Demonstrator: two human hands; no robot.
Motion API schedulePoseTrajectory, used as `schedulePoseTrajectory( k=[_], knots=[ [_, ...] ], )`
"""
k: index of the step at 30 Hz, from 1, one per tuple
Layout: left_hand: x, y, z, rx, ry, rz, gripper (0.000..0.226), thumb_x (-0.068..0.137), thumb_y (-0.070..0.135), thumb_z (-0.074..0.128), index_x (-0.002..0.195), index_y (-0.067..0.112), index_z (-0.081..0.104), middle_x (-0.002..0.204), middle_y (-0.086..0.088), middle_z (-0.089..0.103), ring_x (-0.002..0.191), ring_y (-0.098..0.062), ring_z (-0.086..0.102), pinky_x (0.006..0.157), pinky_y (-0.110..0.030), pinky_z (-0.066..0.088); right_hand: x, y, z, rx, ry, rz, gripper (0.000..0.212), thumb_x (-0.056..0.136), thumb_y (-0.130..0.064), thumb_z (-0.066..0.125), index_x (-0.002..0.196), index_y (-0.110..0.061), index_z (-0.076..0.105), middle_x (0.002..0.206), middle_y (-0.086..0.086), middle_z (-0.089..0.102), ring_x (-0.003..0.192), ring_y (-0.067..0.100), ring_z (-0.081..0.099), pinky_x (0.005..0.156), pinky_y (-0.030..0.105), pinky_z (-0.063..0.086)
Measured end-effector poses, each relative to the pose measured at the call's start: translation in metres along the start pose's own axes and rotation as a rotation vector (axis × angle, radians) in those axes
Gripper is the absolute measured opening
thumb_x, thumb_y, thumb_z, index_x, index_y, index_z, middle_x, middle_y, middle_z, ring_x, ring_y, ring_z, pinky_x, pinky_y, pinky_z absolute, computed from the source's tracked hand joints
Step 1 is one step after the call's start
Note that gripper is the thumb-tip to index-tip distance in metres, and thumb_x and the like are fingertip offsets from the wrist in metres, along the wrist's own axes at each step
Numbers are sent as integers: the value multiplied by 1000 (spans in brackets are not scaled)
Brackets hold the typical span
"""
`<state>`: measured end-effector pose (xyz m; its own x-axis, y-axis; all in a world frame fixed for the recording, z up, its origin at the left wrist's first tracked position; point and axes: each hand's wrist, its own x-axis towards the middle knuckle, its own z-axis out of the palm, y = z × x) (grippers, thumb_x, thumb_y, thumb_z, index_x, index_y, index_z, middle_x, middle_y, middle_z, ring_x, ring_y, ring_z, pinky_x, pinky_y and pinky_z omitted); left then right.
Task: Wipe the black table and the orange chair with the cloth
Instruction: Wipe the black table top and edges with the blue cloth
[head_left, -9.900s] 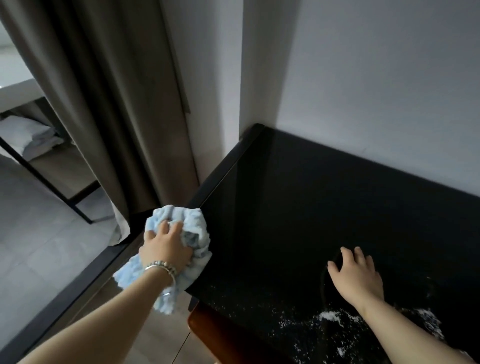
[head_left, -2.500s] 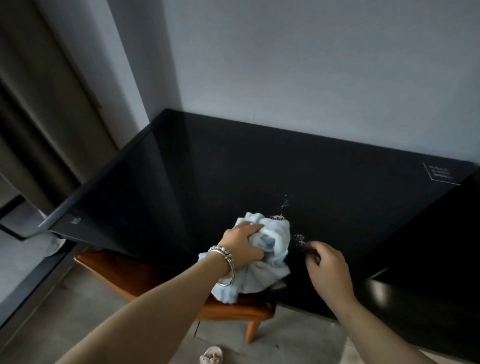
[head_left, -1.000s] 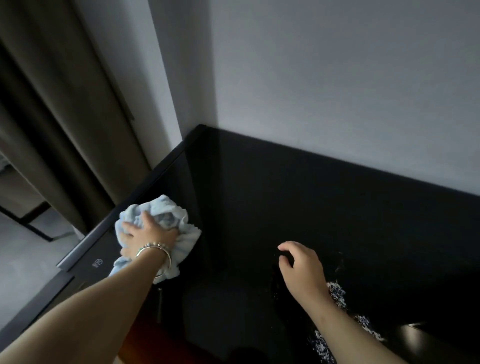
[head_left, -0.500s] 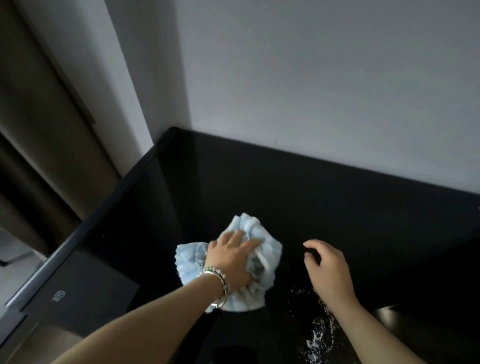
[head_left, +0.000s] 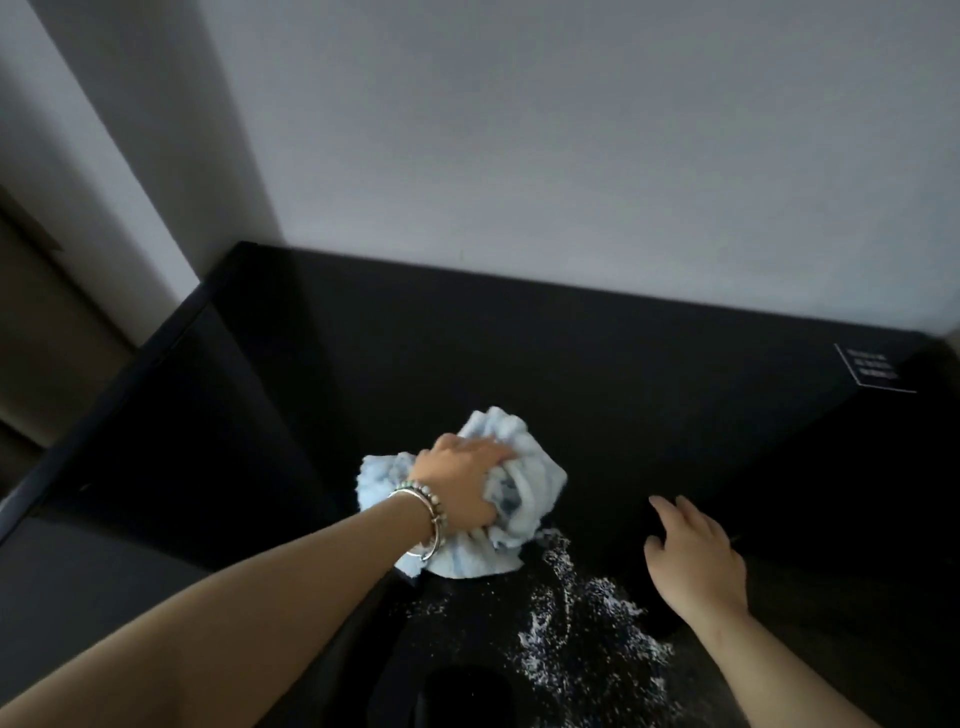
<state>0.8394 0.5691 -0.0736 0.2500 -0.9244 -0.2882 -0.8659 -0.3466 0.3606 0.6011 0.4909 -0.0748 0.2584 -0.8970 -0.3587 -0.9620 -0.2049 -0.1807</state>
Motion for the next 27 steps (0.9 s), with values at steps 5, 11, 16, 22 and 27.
schedulePoseTrajectory(
  k=[5,11,16,22,27],
  knots=[
    [52,7,-27,52,97,-44,68,77,37,60,136,41,26,138,2,37,122,-27,42,96,-44,42,5,12,-2,7,-33,-86,52,100,-30,34,149,-33,18,158,-5,11,145,20,11,115,37,25],
    [79,48,1,115,40,-183,61,71,47,60,124,40,29,129,10,43,122,-24,41,89,-49,42,10,24,-3,-11,-35,-148,54,99,-23,34,150,-33,16,159,-5,9,144,20,11,111,34,30],
    [16,97,21,246,-101,145,32,82,32,56,112,37,47,115,8,53,113,-21,50,88,-40,47,11,37,-6,31,-38,-217,54,98,-15,33,150,-21,20,158,-5,12,143,18,14,112,32,28],
    [-14,98,6,151,-13,181,34,84,26,52,118,28,53,112,9,53,108,-15,52,89,-34,48,9,47,-7,70,-68,-278,53,98,-12,31,150,-19,21,158,-5,12,145,15,11,116,31,19],
    [-1,102,16,14,-34,-173,52,82,39,52,130,39,34,134,13,38,131,-24,30,96,-47,42,7,52,-4,45,-81,-335,54,99,-12,31,150,-16,16,159,-1,7,146,16,5,118,30,14]
  ],
)
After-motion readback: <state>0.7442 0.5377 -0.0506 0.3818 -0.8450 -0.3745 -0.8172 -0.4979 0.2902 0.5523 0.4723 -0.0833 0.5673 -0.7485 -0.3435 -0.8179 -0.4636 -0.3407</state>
